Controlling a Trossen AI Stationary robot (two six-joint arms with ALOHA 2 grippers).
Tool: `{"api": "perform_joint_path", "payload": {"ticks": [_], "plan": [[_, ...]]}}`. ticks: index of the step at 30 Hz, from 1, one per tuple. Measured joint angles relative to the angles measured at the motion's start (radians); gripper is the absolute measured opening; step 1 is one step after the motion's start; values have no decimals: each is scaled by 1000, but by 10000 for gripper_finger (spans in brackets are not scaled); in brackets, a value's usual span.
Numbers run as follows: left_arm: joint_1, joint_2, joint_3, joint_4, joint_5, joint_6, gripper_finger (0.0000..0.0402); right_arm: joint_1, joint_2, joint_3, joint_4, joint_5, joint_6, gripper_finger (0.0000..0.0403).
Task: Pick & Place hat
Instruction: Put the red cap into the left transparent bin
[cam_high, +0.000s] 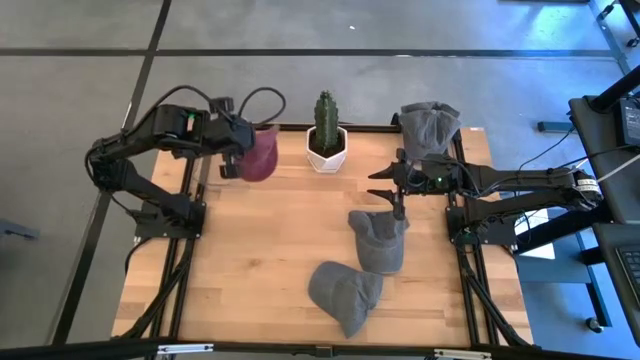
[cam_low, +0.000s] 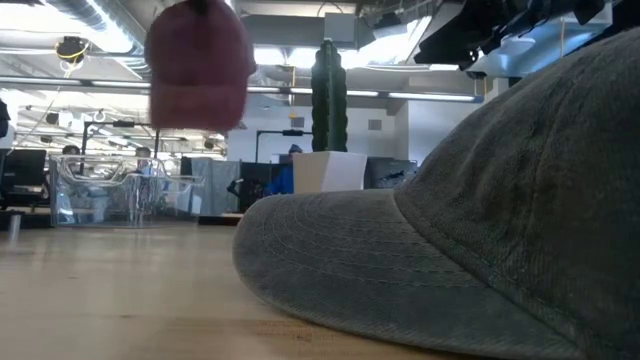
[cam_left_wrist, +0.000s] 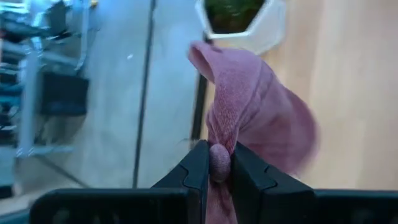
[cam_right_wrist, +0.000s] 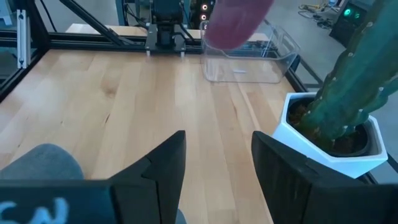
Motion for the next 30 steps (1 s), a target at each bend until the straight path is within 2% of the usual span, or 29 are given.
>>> {"api": "perform_joint_path", "payload": {"ticks": [4, 8, 11, 16, 30], "plan": [[41, 0, -1, 2, -71, 42, 37, 0, 0, 0, 8, 0, 0, 184], [71, 7, -2, 2, -186, 147, 37, 0, 0, 0, 17, 3, -2, 184], [96, 9, -4, 3, -272, 222, 37, 0, 0, 0, 20, 48, -2, 184], [140, -6, -40, 3, -355, 240, 37, 0, 0, 0, 21, 78, -3, 184], [203, -36, -299, 4, -493, 240, 37, 0, 0, 0, 26, 79, -8, 184]]}}
